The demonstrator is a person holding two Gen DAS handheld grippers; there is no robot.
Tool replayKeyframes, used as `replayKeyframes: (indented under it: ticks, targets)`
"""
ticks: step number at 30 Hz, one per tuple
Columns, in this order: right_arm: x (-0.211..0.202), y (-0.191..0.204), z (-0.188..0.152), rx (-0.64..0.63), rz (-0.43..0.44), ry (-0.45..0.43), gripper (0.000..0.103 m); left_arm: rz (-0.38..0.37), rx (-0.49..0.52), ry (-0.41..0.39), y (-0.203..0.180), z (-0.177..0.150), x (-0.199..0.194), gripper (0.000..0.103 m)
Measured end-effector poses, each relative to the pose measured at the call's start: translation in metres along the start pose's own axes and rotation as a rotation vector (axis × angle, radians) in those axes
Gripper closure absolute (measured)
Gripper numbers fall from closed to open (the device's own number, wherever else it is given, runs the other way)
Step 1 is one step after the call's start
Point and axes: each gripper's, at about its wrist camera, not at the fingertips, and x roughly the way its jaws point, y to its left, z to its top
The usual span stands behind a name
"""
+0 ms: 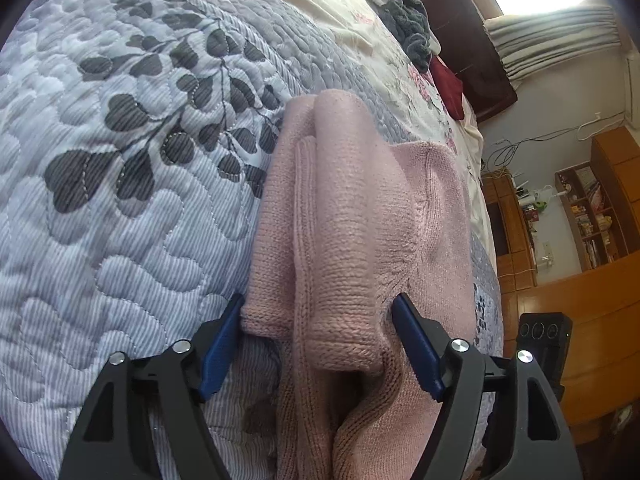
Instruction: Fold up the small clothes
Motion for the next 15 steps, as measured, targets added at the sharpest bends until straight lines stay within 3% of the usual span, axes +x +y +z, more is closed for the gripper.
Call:
replayKeyframes:
  ticks: [4, 7, 10, 11, 12, 13, 14, 15]
  targets:
    - [0.011, -0.012, 0.001, 0.022, -0.013, 0.027, 0.025, -0.033, 0.029, 0.039, -0.011, 0.001, 0.011, 0.027]
    - [0.024, -0.024, 0.005, 0.083, 0.043, 0.046, 0.019, -0.059, 0.045, 0.060, -0.012, 0.000, 0.019, 0.027]
    - [0.038, -0.033, 0.008, 0.137, 0.107, 0.053, 0.016, -0.108, -0.005, 0.064, -0.006, 0.006, 0.025, 0.028]
    - [0.040, -0.034, 0.009, 0.146, 0.121, 0.049, 0.017, -0.114, -0.016, 0.062, -0.006, 0.007, 0.027, 0.030]
    - [0.040, -0.034, 0.009, 0.143, 0.128, 0.043, 0.019, -0.123, -0.027, 0.068, -0.007, 0.008, 0.029, 0.043]
    - [0.039, -0.033, 0.008, 0.140, 0.127, 0.037, 0.026, -0.140, -0.044, 0.074, -0.007, 0.007, 0.032, 0.050]
    - [0.036, -0.033, 0.007, 0.141, 0.134, 0.030, 0.038, -0.162, -0.064, 0.073, -0.006, 0.005, 0.033, 0.052]
    - [0.030, -0.036, 0.005, 0.145, 0.147, 0.025, 0.043, -0.175, -0.078, 0.065, -0.006, 0.003, 0.032, 0.054]
